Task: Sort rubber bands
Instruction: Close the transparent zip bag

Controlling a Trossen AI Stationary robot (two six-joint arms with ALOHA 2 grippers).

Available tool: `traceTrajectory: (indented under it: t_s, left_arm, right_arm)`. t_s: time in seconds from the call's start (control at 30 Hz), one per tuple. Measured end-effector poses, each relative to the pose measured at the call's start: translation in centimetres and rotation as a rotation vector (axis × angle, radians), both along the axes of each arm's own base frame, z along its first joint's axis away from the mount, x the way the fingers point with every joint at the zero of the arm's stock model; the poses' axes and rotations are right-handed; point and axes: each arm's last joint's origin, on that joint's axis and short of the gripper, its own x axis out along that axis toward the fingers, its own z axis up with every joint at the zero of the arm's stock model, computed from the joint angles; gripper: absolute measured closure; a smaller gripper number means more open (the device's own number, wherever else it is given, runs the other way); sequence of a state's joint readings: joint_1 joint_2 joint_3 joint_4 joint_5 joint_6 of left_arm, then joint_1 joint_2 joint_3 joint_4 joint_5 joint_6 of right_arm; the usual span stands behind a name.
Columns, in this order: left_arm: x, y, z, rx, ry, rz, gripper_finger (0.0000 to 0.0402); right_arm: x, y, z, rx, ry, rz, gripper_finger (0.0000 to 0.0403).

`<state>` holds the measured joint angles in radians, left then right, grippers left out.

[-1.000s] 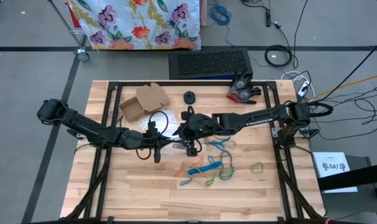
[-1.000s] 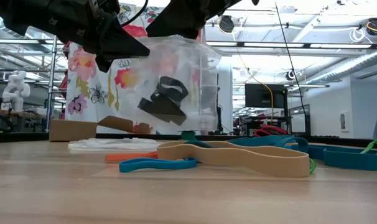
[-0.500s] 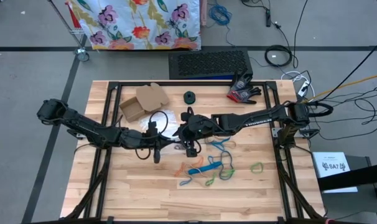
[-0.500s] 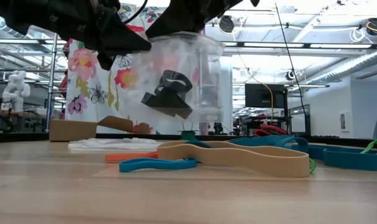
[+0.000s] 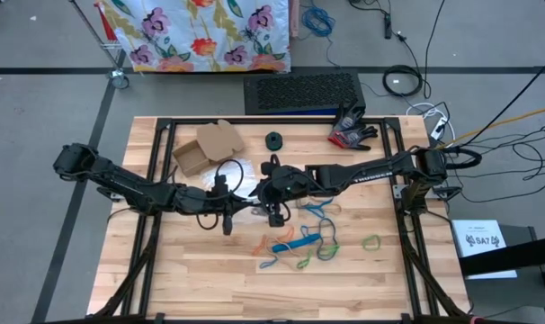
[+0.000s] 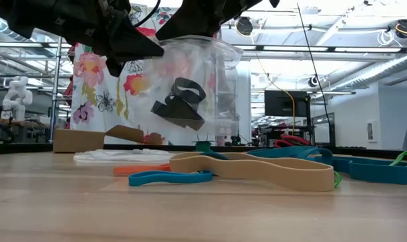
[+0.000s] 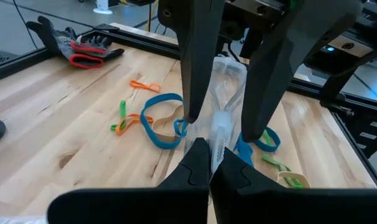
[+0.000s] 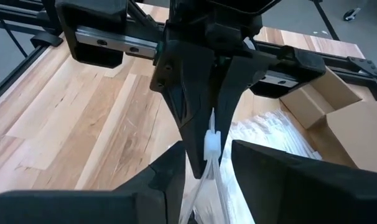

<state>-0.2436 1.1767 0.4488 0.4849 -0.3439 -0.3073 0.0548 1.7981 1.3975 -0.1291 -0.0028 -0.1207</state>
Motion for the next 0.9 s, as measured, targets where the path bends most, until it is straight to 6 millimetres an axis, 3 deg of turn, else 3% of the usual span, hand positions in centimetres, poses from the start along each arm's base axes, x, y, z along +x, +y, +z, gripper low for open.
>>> traceTrajectory:
  t_s: [0.43, 0.9]
  left_arm:
    - [0.01, 0.0, 0.01, 0.0, -0.002, 0.0, 0.0402]
    - [-0.01, 0.01, -0.05, 0.009, 0.006, -0.001, 0.0402]
  right_arm:
    - [0.45, -0.12, -0.4, -0.003, -0.016, -0.001, 0.0374]
    - [0.39, -0.12, -0.5, -0.004, -0.004, -0.002, 0.0383]
